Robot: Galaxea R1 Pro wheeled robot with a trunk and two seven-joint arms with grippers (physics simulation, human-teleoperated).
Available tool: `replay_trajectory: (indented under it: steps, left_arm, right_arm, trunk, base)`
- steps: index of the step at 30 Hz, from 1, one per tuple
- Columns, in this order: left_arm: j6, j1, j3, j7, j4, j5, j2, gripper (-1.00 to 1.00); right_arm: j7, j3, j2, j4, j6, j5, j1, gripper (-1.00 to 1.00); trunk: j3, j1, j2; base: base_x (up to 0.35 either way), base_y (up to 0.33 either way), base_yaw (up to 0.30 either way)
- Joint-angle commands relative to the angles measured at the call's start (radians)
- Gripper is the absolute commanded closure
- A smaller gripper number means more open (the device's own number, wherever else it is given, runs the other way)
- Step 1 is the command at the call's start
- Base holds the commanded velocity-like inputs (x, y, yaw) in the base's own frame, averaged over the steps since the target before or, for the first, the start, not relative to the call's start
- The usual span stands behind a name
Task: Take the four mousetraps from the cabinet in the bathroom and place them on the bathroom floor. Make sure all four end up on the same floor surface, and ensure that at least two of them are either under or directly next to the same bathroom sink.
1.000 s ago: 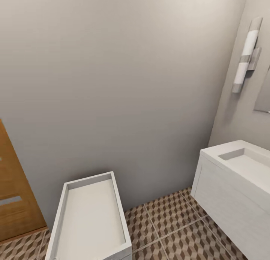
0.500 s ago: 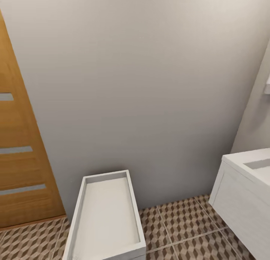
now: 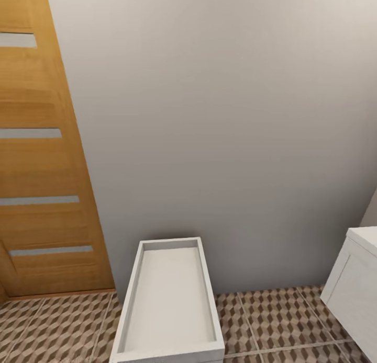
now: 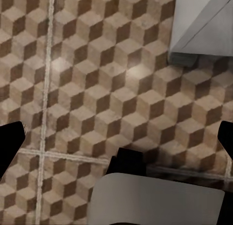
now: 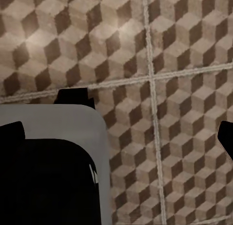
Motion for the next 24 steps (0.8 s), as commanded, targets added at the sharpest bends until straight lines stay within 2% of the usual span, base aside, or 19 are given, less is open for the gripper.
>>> replay_trajectory:
  steps: [1, 16, 24]
  left_arm:
    - [-0.002, 0.0, -0.008, 0.003, 0.0, 0.008, 0.0, -1.0]
    - [-0.002, 0.0, -0.008, 0.003, 0.0, 0.008, 0.0, -1.0]
    - [-0.002, 0.0, -0.008, 0.003, 0.0, 0.008, 0.0, -1.0]
  right_arm:
    - [-0.003, -0.008, 0.0, 0.003, -0.006, 0.011, -0.001, -1.0]
    - [-0.004, -0.009, -0.001, 0.003, -0.006, 0.009, -0.001, -1.0]
    - [-0.007, -0.009, 0.0, 0.003, -0.005, 0.008, -0.001, -1.0]
  trunk:
    - [-0.001, 0.0, -0.001]
    - [-0.001, 0.0, -0.001]
    - [-0.001, 0.0, -0.001]
  base:
    - [0.0, 0.0, 0.284]
    - [0.0, 0.0, 0.278]
    - [0.0, 0.0, 0.097]
